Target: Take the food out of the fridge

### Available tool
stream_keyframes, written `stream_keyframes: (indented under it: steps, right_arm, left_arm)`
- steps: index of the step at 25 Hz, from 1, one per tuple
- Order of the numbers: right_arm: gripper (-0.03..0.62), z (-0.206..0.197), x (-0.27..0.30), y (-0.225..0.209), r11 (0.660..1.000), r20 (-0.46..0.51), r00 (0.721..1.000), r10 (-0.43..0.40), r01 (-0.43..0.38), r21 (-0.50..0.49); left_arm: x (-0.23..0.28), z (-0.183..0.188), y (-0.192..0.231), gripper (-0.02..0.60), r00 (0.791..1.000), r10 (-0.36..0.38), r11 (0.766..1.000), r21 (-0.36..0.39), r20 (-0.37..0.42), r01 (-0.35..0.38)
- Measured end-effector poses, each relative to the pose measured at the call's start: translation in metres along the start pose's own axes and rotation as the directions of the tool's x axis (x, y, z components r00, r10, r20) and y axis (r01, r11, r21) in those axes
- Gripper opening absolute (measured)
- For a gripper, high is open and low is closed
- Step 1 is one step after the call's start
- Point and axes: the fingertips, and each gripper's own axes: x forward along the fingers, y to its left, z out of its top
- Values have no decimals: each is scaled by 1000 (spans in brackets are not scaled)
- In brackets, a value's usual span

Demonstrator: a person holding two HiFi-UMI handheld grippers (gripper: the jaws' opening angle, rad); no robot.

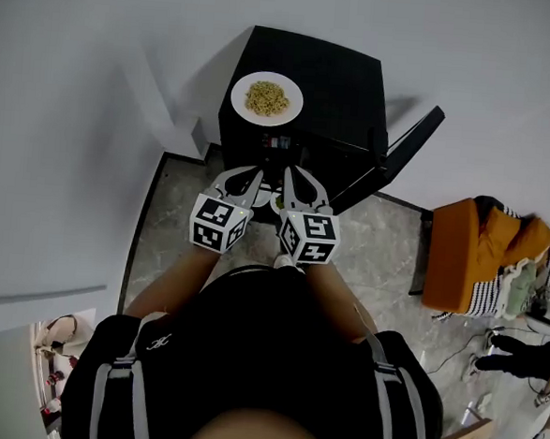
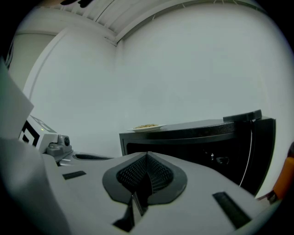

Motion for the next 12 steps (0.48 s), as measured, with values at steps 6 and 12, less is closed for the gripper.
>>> stream_keyframes:
  steps: [6, 12]
  right_arm:
    - [0, -6, 0, -2, 1000, -14, 1000, -13, 13, 13]
    - [0, -8, -2, -3, 1000, -23, 999, -26, 26, 11]
  left_arm:
    - [-1, 1, 2, 0, 999, 31, 1000, -3, 15, -31]
    - [-2, -2, 0, 2, 1000, 18, 1000, -4, 10, -18]
